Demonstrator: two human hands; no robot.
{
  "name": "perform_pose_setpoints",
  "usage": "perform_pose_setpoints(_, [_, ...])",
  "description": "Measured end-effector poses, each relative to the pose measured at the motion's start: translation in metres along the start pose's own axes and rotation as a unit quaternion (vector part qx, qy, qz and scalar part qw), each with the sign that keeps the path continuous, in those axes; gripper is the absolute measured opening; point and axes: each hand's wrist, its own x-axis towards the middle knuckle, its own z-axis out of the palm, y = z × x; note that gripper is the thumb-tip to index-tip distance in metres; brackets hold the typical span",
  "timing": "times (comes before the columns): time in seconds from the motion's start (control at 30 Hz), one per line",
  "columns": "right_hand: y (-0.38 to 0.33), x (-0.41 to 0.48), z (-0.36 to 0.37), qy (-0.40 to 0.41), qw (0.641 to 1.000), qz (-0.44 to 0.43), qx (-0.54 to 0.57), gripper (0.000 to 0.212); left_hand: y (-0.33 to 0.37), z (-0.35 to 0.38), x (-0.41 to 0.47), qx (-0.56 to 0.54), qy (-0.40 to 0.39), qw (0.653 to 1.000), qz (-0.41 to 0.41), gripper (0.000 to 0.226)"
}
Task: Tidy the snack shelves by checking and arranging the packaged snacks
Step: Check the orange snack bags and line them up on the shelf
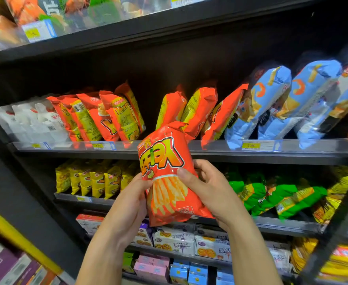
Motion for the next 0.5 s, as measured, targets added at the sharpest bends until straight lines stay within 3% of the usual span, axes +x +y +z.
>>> perform_pose_setpoints(0.07, [0.002, 0.0, 0.002, 0.002, 1.0, -0.021, -0.017, 0.064, 0.007, -0.001, -0.004, -0.004, -0.008, 1.0, 0.006, 0.04])
perform_pose_setpoints(0.17, [0.001, -0.002, 0.003, -0.012, 0.999, -0.028, -0.03, 0.065, 0.007, 0.0, -0.012, 0.018, 0.01, 0.999, 0.029, 0.022])
perform_pose_setpoints(0.37, [-0.003, 0.0, 0.007, -0.033, 0.999, -0.025, -0.023, 0.079, 0.013, -0.011, -0.029, 0.032, -0.016, 0.992, 0.12, 0.081])
perform_pose_setpoints(0.43, [-0.005, 0.005, 0.009, -0.044, 0.999, -0.022, -0.002, 0.072, 0.018, -0.016, -0.026, 0.028, -0.024, 0.992, 0.119, 0.102])
perform_pose_setpoints(0.5, [-0.008, 0.01, 0.011, -0.063, 0.998, -0.024, 0.002, 0.06, 0.023, -0.022, -0.027, 0.02, -0.026, 0.993, 0.112, 0.101])
